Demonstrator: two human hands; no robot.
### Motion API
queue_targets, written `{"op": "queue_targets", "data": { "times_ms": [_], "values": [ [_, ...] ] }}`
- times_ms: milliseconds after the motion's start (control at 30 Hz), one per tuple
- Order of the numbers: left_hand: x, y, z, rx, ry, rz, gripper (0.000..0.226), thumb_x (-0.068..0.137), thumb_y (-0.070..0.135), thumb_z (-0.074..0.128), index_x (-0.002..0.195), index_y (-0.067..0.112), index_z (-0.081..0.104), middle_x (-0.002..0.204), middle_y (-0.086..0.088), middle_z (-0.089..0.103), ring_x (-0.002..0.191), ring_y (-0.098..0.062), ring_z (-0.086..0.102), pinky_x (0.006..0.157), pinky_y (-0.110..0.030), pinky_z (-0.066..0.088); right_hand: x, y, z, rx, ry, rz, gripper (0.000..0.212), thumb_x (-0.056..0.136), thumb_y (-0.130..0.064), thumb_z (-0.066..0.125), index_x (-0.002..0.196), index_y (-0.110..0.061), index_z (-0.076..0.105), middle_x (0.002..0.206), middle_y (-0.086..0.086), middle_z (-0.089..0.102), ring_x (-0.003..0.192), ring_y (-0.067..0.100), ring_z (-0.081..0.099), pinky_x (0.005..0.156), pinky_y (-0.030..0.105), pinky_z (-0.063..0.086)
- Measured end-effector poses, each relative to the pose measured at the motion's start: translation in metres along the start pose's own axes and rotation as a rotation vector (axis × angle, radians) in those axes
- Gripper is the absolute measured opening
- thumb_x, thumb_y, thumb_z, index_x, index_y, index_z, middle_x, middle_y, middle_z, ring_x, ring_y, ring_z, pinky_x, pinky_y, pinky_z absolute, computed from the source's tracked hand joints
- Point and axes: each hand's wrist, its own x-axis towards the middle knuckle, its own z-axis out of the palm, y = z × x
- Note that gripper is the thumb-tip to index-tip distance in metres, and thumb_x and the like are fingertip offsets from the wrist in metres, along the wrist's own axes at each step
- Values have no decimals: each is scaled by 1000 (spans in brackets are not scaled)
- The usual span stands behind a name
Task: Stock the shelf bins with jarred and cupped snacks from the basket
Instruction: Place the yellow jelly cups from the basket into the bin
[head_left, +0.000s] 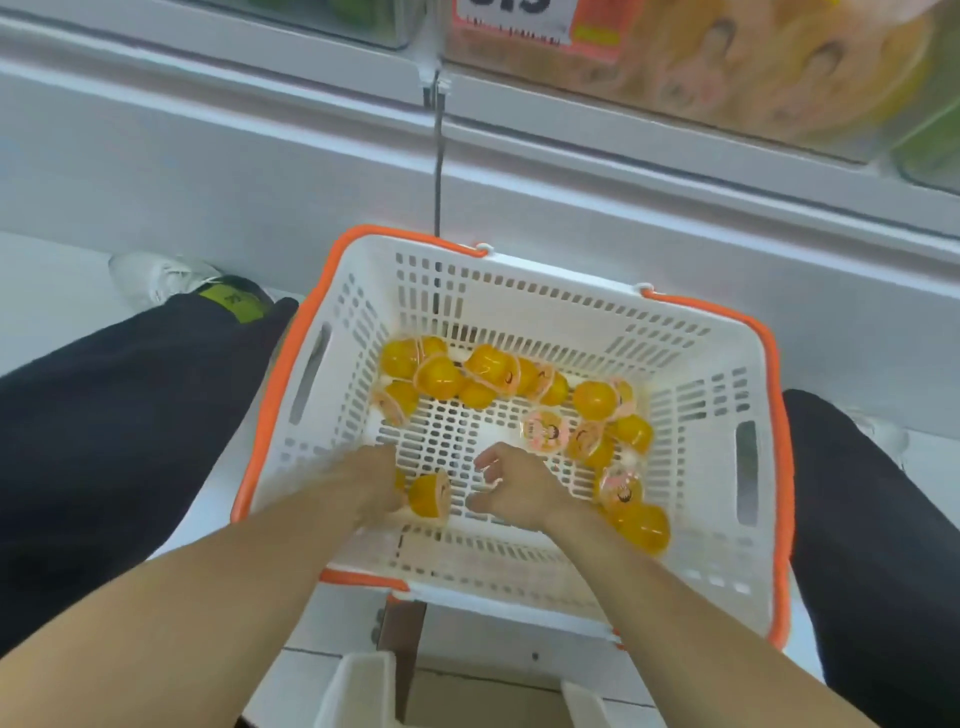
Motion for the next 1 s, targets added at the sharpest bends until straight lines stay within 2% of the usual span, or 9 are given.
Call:
{"op": "queue_targets", "data": {
  "times_ms": [100, 167, 267, 367, 567, 667, 767, 900, 1000],
  "values": [
    [-6, -2, -25, -6, -74, 83, 24, 89, 39, 65, 105, 21, 65, 98, 1, 70, 99, -20, 68, 82, -29, 52, 29, -5, 19, -221, -130, -78, 80, 78, -34, 83, 145, -20, 42, 146, 5, 42, 128, 27, 48, 102, 39, 44],
    [-9, -9, -41, -43, -162, 85, 24, 83, 49, 67, 87, 25, 67, 73, 4, 72, 76, -16, 72, 72, -29, 57, 45, -5, 36, -301, -174, -103, 87, 71, -41, 85, 144, -23, 43, 144, 5, 42, 128, 29, 47, 100, 40, 44],
    [-14, -18, -55, -62, -222, 67, 54, 80, 62, 64, 98, 11, 67, 78, -5, 75, 66, -18, 72, 69, -30, 59, 62, -2, 60, -367, -125, -144, 64, 67, -36, 80, 126, -24, 57, 123, 5, 55, 112, 28, 56, 81, 31, 44],
    [-24, -11, -67, -188, -235, 82, 48, 93, 50, 59, 108, 5, 58, 85, -12, 72, 60, -18, 69, 71, -32, 62, 62, -1, 55, -342, -67, -91, 59, 70, -27, 83, 123, -21, 58, 122, 5, 59, 106, 25, 57, 76, 29, 45],
    [-45, 4, -83, -970, -509, 82, 39, 98, 34, 58, 125, 7, 58, 112, -21, 66, 90, -36, 69, 86, -42, 59, 5, 0, -16, 504, -83, 126, 51, 80, -33, 80, 120, -22, 52, 87, 8, 74, 76, 24, 59, 71, 38, 54],
    [-60, 22, -93, -1204, -603, 183, 38, 94, 22, 60, 127, 3, 55, 119, -29, 65, 100, -42, 67, 76, -40, 60, -35, 6, -55, 799, -61, 61, 28, 93, -42, 62, 111, -20, 62, 80, 11, 69, 76, 26, 59, 76, 42, 58],
    [-78, 54, -109, -1022, -537, 283, 34, 85, 21, 67, 118, 14, 67, 107, -12, 67, 91, -28, 64, 71, -34, 53, -66, 8, -80, 1052, -21, -49, 39, 96, -37, 55, 82, -2, 67, 79, 17, 60, 70, 29, 58, 65, 37, 52],
    [-116, 106, -139, -450, -128, 391, 42, 75, 64, 70, 110, 40, 66, 109, 14, 65, 102, -7, 61, 93, -32, 48, -102, -3, -101, 1102, 34, -118, 39, 102, -34, 44, 122, -6, 62, 95, 20, 66, 71, 34, 65, 50, 30, 45],
    [-138, 135, -152, -310, 84, 500, 43, 81, 72, 61, 112, 42, 60, 90, 12, 72, 75, 1, 68, 68, -20, 51, -126, -14, -115, 1070, -45, -184, 63, 103, -56, 30, 121, -7, 65, 95, 20, 66, 74, 30, 64, 53, 29, 44]
  ]
}}
